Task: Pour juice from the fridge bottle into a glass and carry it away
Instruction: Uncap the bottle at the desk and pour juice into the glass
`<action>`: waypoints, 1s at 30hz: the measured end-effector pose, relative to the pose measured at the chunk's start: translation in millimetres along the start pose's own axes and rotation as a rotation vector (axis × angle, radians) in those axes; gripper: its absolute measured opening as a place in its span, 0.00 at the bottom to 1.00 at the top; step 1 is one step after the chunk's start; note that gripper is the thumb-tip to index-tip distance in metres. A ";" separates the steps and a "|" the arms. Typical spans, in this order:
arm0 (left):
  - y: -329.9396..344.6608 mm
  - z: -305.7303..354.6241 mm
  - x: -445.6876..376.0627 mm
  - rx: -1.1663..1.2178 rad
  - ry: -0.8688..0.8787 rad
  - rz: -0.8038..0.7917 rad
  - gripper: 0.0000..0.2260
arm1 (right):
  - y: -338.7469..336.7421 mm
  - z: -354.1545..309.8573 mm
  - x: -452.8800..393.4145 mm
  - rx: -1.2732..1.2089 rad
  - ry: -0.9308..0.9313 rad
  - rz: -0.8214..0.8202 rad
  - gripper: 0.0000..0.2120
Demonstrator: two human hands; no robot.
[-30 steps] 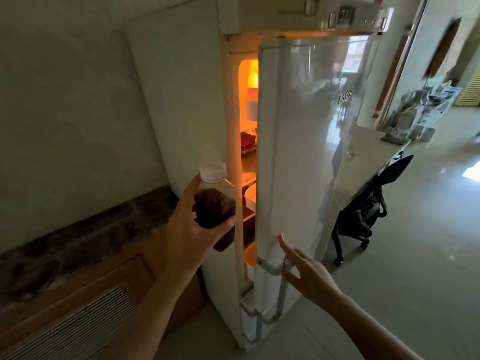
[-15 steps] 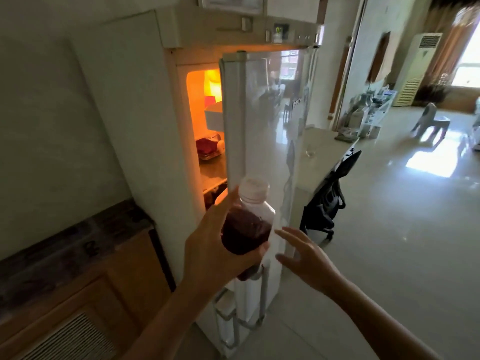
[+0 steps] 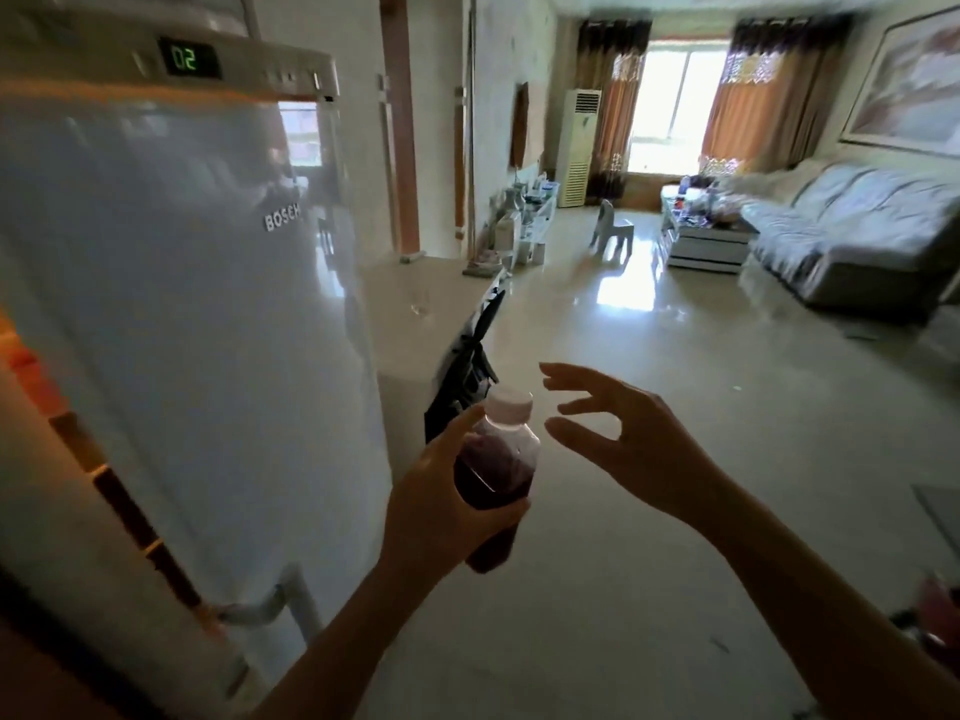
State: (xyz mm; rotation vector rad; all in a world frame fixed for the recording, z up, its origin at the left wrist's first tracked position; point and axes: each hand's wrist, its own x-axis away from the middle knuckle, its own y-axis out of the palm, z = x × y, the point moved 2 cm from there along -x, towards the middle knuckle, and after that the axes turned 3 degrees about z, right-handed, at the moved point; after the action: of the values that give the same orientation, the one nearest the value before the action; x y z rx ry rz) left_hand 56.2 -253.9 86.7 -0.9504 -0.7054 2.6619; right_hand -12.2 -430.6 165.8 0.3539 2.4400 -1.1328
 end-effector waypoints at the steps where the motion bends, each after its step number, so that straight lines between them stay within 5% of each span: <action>1: 13.8 -1.0 -8.2 0.001 0.009 -0.023 0.42 | -3.8 7.2 -4.9 0.013 -0.003 -0.014 0.23; 23: 277.1 -87.1 -299.4 0.119 0.016 -0.270 0.41 | -66.0 301.3 -238.0 0.399 0.079 -0.103 0.20; 30: 359.9 -128.2 -402.7 0.010 -0.082 -0.136 0.41 | -65.9 422.3 -353.9 0.441 -0.053 -0.197 0.19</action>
State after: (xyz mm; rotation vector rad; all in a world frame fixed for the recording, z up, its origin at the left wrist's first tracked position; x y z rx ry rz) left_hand 427.9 -662.4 31.4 -0.7663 -0.7455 2.5947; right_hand 385.8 -816.0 134.8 0.2110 2.1999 -1.7469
